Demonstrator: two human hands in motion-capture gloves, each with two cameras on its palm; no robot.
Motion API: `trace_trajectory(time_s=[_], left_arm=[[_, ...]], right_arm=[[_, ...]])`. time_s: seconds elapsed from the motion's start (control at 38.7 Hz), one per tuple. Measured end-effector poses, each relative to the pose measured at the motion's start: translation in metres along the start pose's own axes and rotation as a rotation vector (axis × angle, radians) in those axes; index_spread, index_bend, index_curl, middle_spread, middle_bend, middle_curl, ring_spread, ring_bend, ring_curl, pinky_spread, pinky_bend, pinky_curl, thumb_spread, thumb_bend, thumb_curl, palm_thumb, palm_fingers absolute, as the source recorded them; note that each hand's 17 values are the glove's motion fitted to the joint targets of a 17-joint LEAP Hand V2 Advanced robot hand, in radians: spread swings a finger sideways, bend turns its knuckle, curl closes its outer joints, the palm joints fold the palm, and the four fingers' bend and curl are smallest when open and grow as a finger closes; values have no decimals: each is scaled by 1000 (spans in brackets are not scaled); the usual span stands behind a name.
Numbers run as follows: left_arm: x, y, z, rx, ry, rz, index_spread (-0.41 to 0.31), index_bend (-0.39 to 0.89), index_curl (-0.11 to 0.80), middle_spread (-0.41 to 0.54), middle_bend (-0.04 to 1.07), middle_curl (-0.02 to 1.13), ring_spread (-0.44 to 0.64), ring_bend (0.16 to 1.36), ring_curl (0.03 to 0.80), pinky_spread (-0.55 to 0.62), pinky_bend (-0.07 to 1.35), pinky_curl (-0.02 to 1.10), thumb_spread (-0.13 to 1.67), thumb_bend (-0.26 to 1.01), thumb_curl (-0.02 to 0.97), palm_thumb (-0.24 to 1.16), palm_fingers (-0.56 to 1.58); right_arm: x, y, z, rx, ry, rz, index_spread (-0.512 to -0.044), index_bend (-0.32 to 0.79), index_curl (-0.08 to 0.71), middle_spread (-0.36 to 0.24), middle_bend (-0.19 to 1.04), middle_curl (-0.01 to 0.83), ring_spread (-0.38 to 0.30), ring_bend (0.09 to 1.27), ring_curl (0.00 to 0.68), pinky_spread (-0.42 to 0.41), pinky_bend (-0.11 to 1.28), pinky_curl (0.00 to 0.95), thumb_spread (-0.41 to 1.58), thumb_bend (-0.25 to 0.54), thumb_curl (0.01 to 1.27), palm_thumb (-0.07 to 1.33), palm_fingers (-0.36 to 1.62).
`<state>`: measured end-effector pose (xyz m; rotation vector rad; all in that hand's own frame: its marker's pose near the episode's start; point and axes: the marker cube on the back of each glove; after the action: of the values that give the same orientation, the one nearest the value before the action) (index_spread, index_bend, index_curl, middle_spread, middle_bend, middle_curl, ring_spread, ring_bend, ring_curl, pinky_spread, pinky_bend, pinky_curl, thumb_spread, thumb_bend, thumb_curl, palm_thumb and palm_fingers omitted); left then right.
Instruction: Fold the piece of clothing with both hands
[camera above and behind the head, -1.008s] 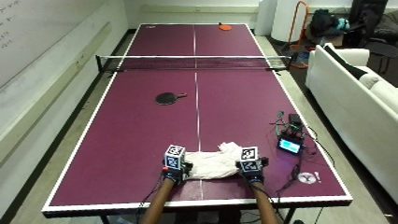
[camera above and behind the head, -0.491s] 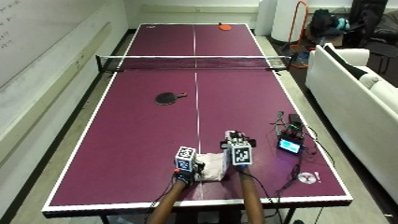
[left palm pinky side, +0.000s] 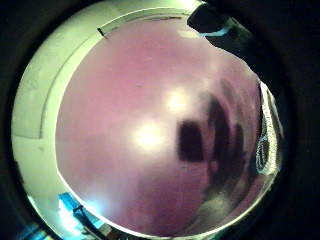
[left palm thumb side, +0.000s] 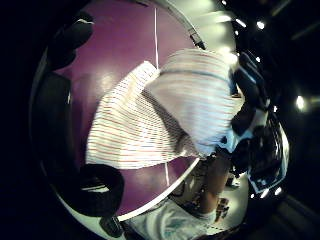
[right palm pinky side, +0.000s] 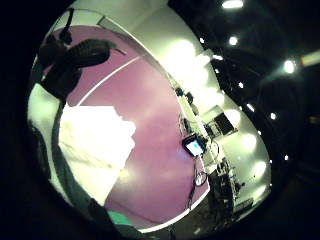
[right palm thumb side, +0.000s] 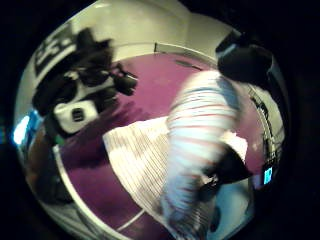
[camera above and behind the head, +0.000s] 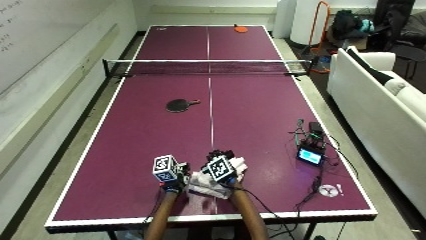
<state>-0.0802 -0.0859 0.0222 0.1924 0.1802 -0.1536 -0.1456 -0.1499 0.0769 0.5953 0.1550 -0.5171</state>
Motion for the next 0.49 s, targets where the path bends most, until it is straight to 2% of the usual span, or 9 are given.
trace_trajectory(time_s=[0.03,0.1,0.21,0.31,0.39,0.49], left_arm=[[-3,1,-4,15,-4,-2,-118,145,361,-107,419,410,115,494,300,425,144,276,1608,131,165,192,543],[-4,4,-17,50,19,0,-120,151,363,-120,415,415,103,500,305,420,146,270,1607,148,173,212,545],[-2,-1,-20,29,40,26,-121,154,363,-121,377,413,90,514,312,417,157,266,1607,173,182,241,531],[-5,-24,10,-23,13,75,-122,158,363,-124,353,408,82,517,315,410,159,263,1608,199,193,271,542],[9,-22,-1,-59,-26,111,-122,157,363,-126,342,407,79,515,316,408,159,260,1607,213,198,281,543],[28,-19,-13,-102,-83,121,-129,155,364,-117,294,399,93,502,315,406,192,270,1581,200,198,252,527]], right_arm=[[-3,2,1,-22,-7,11,-361,164,375,-308,146,340,-354,273,367,-120,377,365,1023,-102,328,843,919],[-4,6,-1,-46,-23,41,-362,99,359,-301,165,345,-335,299,386,-94,390,381,1000,-83,315,770,863],[29,12,-11,-107,131,94,-368,107,325,-290,181,350,-316,312,380,-80,374,368,1029,-22,321,796,883],[60,22,-23,-289,172,181,-367,156,333,-284,192,358,-286,291,372,-43,317,354,1088,-20,321,795,889],[80,27,-31,-437,162,257,-370,153,337,-272,192,365,-262,276,371,-15,298,351,1133,-26,312,758,876],[107,38,-66,-611,93,355,-376,112,333,-232,149,354,-189,260,381,68,324,370,1180,-26,302,725,666]])
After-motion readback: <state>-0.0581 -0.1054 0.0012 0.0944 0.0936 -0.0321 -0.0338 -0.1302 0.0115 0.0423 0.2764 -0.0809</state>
